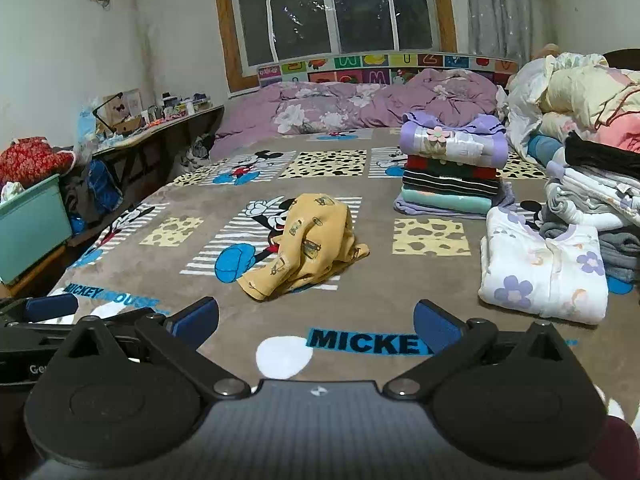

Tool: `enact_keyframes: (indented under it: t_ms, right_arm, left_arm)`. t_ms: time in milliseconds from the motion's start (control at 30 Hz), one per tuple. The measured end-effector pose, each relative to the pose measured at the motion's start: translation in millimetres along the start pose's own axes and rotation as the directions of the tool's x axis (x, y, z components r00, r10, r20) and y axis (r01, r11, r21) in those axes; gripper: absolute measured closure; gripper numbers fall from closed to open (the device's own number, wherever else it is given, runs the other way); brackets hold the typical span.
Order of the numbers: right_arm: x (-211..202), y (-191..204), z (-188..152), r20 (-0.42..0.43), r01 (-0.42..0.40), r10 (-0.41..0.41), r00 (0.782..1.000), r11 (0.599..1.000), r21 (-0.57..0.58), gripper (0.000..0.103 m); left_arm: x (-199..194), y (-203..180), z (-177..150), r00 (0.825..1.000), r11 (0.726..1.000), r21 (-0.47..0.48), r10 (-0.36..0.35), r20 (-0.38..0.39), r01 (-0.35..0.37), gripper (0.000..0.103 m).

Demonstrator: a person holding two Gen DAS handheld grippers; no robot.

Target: Fold clothes

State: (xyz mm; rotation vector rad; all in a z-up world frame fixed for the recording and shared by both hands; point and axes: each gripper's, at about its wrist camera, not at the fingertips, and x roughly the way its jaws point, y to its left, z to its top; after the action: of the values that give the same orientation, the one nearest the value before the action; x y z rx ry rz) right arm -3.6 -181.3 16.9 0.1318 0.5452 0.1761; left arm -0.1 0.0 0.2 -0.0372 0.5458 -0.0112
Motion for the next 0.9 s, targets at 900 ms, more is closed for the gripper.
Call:
enact_keyframes:
  t_ms: [900]
  right_arm:
    - [-14,-14,2,0.077,-0.074,0.070,0.995,0.996,0.040,0.000]
  left_arm:
    - [-13,-9,7,1.000,0.999,0.033,0.013,0.002,-0.013,0.000]
